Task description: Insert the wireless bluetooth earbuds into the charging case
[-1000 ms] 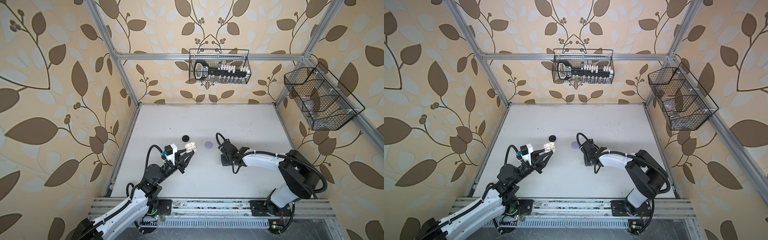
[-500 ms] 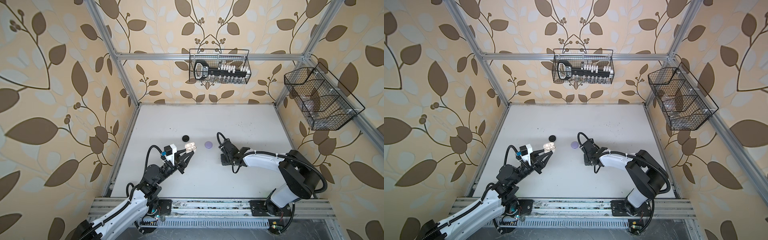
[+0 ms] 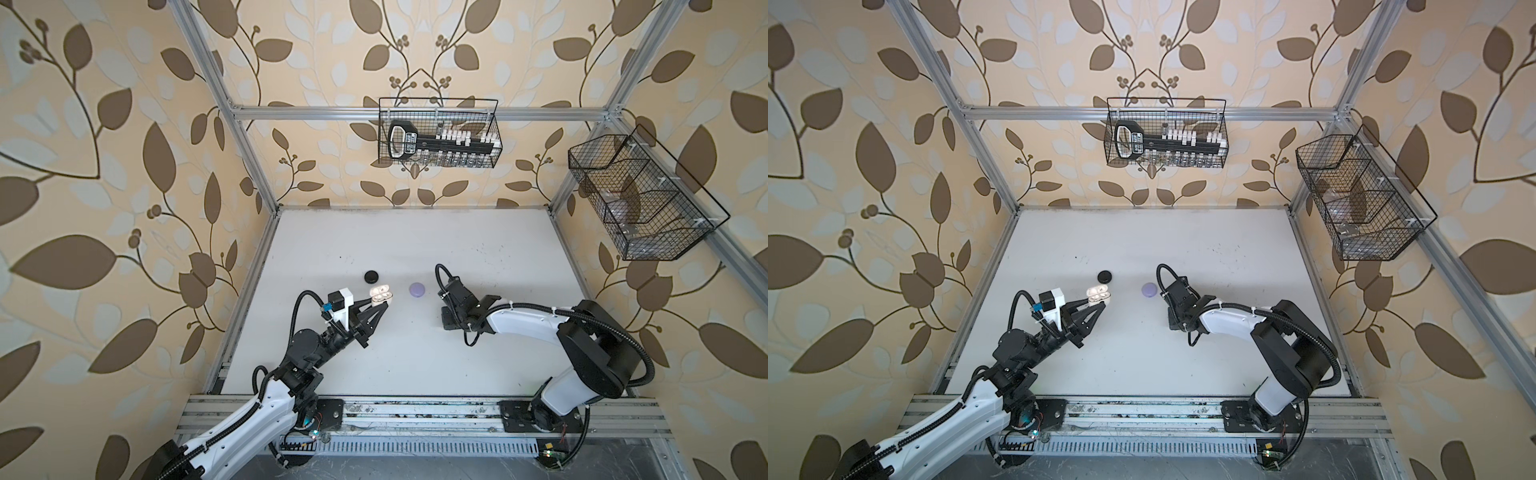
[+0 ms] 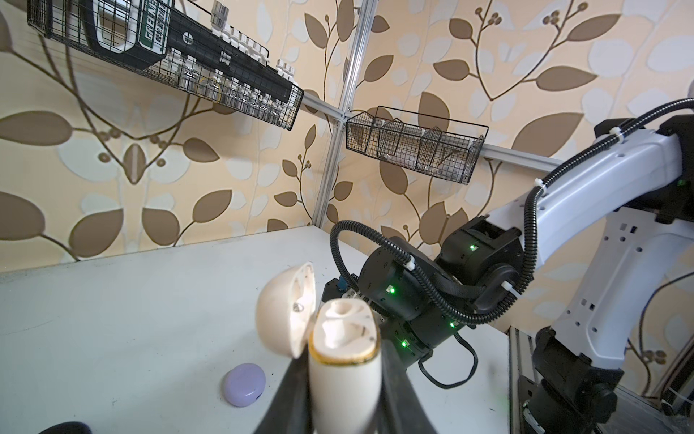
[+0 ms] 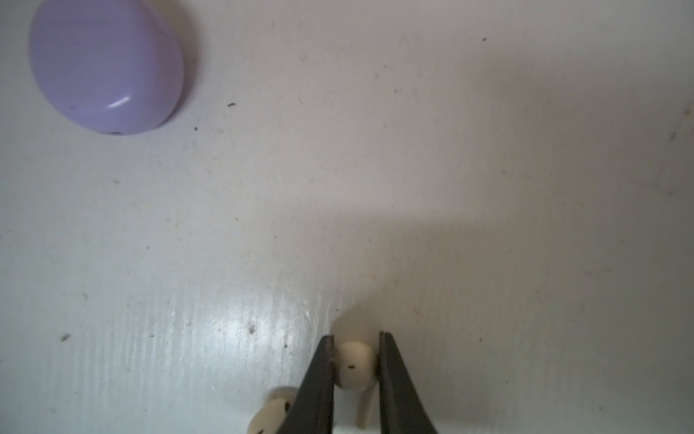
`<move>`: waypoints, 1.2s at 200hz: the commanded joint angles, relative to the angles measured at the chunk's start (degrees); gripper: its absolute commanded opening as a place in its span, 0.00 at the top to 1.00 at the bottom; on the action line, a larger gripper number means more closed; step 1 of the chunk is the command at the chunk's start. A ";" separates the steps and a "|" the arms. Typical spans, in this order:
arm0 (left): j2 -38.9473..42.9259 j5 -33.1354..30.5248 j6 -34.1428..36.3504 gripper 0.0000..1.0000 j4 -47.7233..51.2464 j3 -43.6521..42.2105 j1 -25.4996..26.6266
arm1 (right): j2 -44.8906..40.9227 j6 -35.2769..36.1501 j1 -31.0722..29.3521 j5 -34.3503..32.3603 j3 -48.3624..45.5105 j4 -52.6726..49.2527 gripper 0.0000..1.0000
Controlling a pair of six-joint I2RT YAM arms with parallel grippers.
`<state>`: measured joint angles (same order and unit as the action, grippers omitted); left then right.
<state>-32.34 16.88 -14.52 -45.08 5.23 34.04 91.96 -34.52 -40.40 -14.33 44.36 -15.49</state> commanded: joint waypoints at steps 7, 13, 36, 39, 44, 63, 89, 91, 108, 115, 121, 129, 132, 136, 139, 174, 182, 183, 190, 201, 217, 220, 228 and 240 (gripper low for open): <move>-0.08 0.70 1.19 1.00 -2.91 -0.26 -0.29 | 0.17 -1.26 0.19 2.81 -3.12 -6.81 0.84; -0.29 0.74 1.12 1.00 -2.99 -0.15 -0.21 | -0.61 -1.40 0.20 2.82 -3.05 -7.01 0.84; -1.38 1.13 1.34 1.00 -3.24 0.14 -0.26 | -4.58 -2.31 0.21 2.32 -2.64 -8.20 0.84; -1.60 1.20 1.34 1.00 -3.33 0.28 -0.21 | -5.14 -2.47 0.16 2.24 -2.59 -8.47 0.84; -1.90 1.30 1.34 1.00 -3.54 0.26 -0.28 | -6.35 -2.64 0.12 2.13 -2.40 -8.67 0.84; -3.42 1.89 0.97 1.00 -4.67 0.60 -0.26 | -10.34 -3.25 -0.19 1.30 -1.51 -9.88 0.84; -6.29 3.38 0.06 1.00 -7.88 0.68 -0.25 | -15.10 -3.97 -1.33 -0.28 0.55 -11.82 0.84; -6.54 3.48 -0.01 1.00 -8.19 0.66 -0.28 | -15.33 -4.08 -1.45 -0.44 0.68 -11.93 0.84; -8.59 4.52 -0.66 1.00 -10.27 0.98 -0.23 | -18.68 -4.85 -2.92 -2.56 2.31 -12.87 0.84; -9.39 4.85 -0.96 1.00 -10.98 1.05 -0.24 | -20.23 -5.34 -3.75 -3.70 2.94 -12.95 0.84; -10.05 5.06 -1.23 1.00 -11.60 1.28 -0.26 | -21.30 -5.84 -4.61 -4.66 3.39 -12.99 0.84; -11.07 5.17 -1.70 1.00 -12.47 1.43 -0.25 | -22.83 -6.54 -5.71 -5.72 3.70 -12.58 0.83; -11.36 5.12 -1.85 1.00 -12.80 1.49 -0.24 | -23.39 -6.71 -6.19 -6.08 3.79 -12.29 0.83; -11.87 5.17 -2.05 1.00 -13.11 1.64 -0.23 | -24.10 -7.02 -6.80 -6.63 3.82 -11.79 0.83; -12.27 5.29 -2.16 1.00 -13.36 1.70 -0.21 | -24.64 -7.24 -7.09 -7.00 3.76 -11.38 0.82; -16.98 7.31 -3.89 1.00 -19.01 2.21 0.62 | -30.93 -9.50 -11.67 -11.21 3.28 -6.34 0.82; -18.12 7.61 -3.97 1.00 -19.87 2.59 1.20 | -32.12 -9.50 -12.36 -11.47 2.85 -4.67 0.82; -18.29 7.62 -4.00 1.00 -19.96 2.68 1.29 | -32.29 -9.51 -12.48 -11.54 2.84 -4.57 0.82; -19.28 7.68 -3.92 1.00 -20.62 3.00 1.95 | -33.10 -9.72 -13.11 -11.82 2.75 -3.82 0.82; -20.94 7.55 -3.67 1.00 -21.96 3.43 3.10 | -34.18 -10.03 -13.79 -12.60 2.74 -2.89 0.82; -23.39 7.37 -3.40 1.00 -25.01 3.47 4.53 | -35.50 -10.25 -15.12 -13.31 2.48 -1.03 0.82; -23.84 7.44 -3.38 1.00 -25.62 3.41 4.80 | -35.73 -10.22 -15.44 -13.49 2.34 -0.60 0.82; -25.07 7.78 -3.16 1.00 -27.37 3.43 5.55 | -36.10 -10.13 -16.44 -14.03 2.01 1.02 0.82; -26.78 8.44 -2.85 1.00 -29.93 3.33 6.69 | -36.39 -9.94 -18.09 -14.82 1.70 2.95 0.82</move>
<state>-56.88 22.83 -18.00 -64.20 6.57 38.96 56.58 -43.48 -55.94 -25.93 46.92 -17.72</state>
